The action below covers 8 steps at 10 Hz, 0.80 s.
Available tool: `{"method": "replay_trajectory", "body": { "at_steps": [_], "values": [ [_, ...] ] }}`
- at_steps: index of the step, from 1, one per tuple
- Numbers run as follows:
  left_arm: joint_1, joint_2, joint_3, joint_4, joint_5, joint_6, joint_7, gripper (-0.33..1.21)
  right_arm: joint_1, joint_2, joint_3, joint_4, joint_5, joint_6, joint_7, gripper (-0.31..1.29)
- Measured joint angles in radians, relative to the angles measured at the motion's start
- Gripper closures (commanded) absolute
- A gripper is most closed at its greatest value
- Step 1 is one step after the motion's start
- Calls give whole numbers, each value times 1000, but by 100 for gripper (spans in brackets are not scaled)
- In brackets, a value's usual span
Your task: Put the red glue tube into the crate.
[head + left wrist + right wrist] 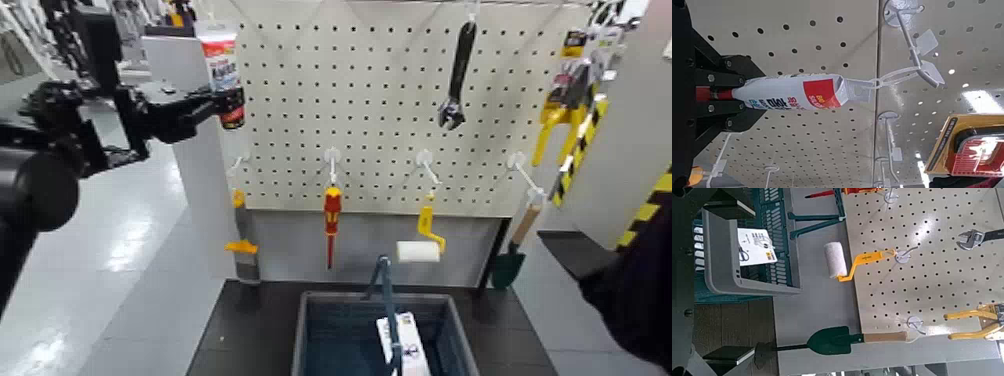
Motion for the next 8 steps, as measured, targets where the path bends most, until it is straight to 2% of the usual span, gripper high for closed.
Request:
{"method": "replay_trajectory", "body": {
  "at_steps": [3,5,8],
  "values": [
    [-1,-1,-5,-19,26,-13,29,117,-1,0,-1,3,-2,0,1,10],
    [-25,0,-34,-139,96,10,79,117,0,0,-2,3,-2,0,1,10],
    [-7,-22,-38,-302,187,86,159,117,3,0,-4,0,-3,3,1,10]
  ]
}}
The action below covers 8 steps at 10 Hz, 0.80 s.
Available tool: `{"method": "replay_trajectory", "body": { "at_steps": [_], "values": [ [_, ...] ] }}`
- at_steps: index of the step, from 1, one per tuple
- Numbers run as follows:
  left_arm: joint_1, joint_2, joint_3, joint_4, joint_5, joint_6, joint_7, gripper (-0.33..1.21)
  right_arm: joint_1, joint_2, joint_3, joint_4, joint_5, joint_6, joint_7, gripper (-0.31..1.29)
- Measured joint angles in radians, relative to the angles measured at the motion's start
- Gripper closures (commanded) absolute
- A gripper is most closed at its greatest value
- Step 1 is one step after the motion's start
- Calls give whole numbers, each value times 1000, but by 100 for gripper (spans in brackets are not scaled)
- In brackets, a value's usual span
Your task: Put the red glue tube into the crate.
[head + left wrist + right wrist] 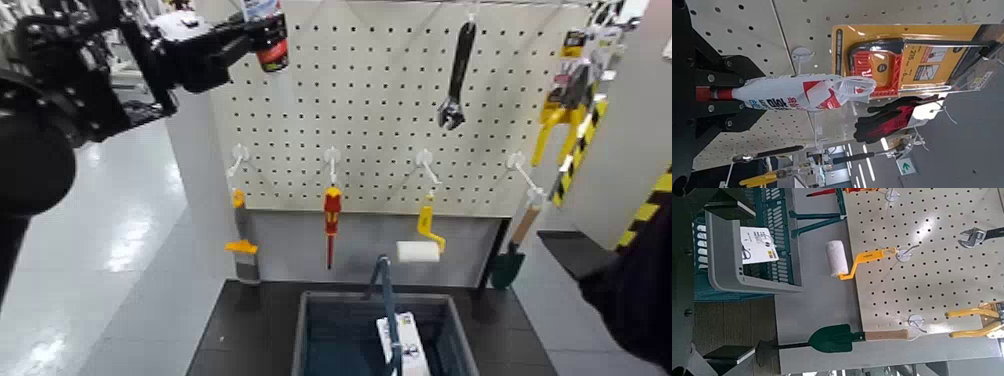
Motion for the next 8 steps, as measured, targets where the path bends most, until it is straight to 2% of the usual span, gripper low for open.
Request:
{"method": "replay_trajectory", "body": {
  "at_steps": [2,5,8],
  "values": [
    [28,-15,-35,-12,64,5,46,117,-2,0,5,-3,0,7,0,10],
    [106,-24,-135,35,181,-23,109,117,-3,0,9,-6,0,17,0,10],
    [197,-43,-147,110,177,-6,55,117,-4,0,10,-7,0,21,3,10]
  ]
}}
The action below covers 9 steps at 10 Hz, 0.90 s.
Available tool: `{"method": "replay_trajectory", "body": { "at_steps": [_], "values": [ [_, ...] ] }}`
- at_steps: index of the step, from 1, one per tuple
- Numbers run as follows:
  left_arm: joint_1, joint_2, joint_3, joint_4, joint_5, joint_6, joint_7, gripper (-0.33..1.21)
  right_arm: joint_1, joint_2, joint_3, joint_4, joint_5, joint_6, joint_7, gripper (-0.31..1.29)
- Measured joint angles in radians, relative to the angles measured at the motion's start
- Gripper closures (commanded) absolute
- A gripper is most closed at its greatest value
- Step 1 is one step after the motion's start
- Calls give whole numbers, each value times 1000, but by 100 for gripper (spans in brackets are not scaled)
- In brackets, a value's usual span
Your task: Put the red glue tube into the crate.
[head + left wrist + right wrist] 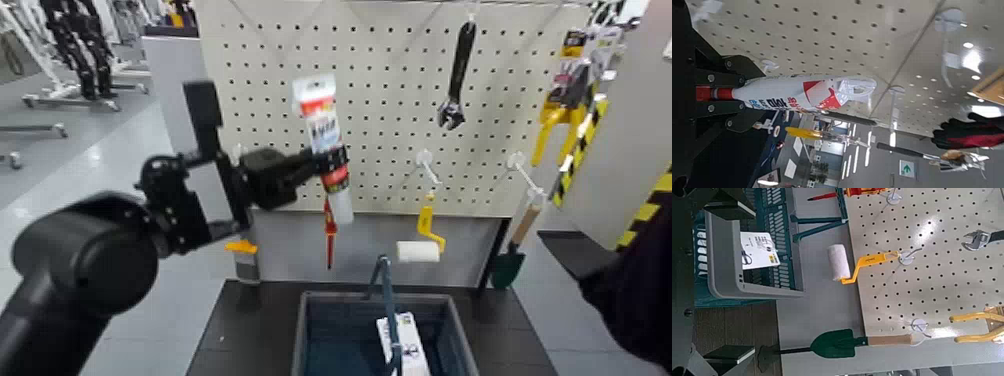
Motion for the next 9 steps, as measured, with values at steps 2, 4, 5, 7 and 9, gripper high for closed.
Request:
{"method": "replay_trajectory", "body": {
  "at_steps": [2,4,5,7,9],
  "values": [
    [30,-11,-5,89,-7,-1,-61,116,0,0,-5,1,-2,-3,11,10],
    [53,-26,-4,161,-39,5,-119,116,0,0,-7,2,-7,-4,16,10],
    [56,-31,-8,200,-60,8,-150,116,0,0,-8,3,-8,-4,20,10],
    [65,-43,-5,244,-107,19,-193,116,-2,0,-8,4,-10,-7,24,10],
    [73,-58,-5,291,-160,20,-244,116,-2,0,-9,5,-11,-7,31,10]
  ]
}}
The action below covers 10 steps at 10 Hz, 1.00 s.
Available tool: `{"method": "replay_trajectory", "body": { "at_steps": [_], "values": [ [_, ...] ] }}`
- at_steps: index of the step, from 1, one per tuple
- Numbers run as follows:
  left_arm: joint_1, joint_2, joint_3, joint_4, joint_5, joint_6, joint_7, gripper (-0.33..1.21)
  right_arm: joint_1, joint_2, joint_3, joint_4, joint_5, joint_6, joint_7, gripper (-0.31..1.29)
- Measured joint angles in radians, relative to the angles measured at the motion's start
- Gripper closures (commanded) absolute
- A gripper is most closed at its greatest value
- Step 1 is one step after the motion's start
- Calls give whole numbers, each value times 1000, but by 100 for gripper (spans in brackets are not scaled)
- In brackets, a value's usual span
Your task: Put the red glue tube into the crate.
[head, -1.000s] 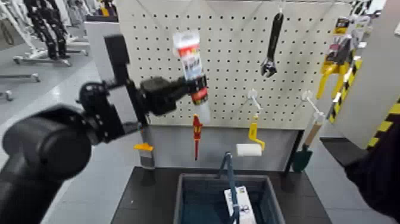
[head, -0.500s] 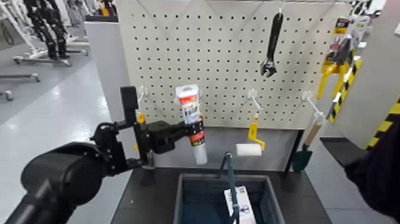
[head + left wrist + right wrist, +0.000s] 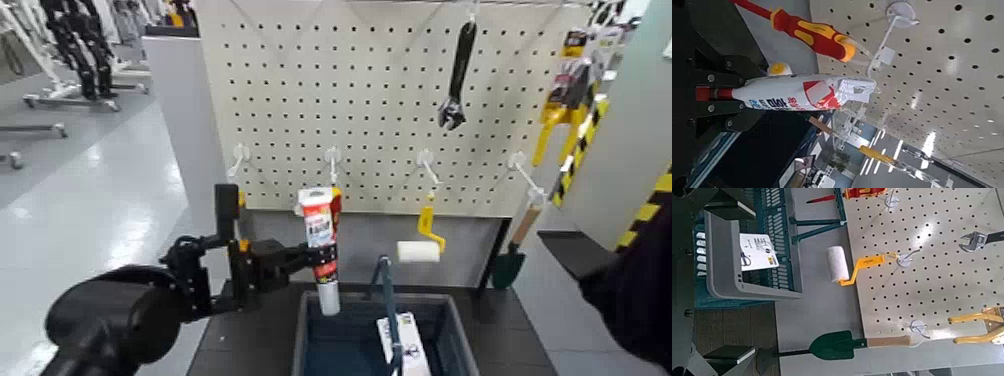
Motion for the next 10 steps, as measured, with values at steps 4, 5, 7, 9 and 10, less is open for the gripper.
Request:
{"method": "replay_trajectory", "body": {
  "at_steps": [4,5,7,9,10],
  "values": [
    [-18,-36,-38,108,-73,-27,-66,116,-5,0,3,0,-1,0,9,11],
    [-19,-37,-50,122,-74,-28,-70,116,-5,0,4,1,-1,1,11,11],
    [-21,-41,-71,148,-71,-36,-75,116,-8,0,4,2,-2,2,15,11],
    [-22,-45,-82,167,-69,-40,-82,116,-9,0,4,2,-4,2,16,11],
    [-23,-49,-85,173,-69,-38,-85,115,-9,0,5,2,-4,2,16,11]
  ]
}}
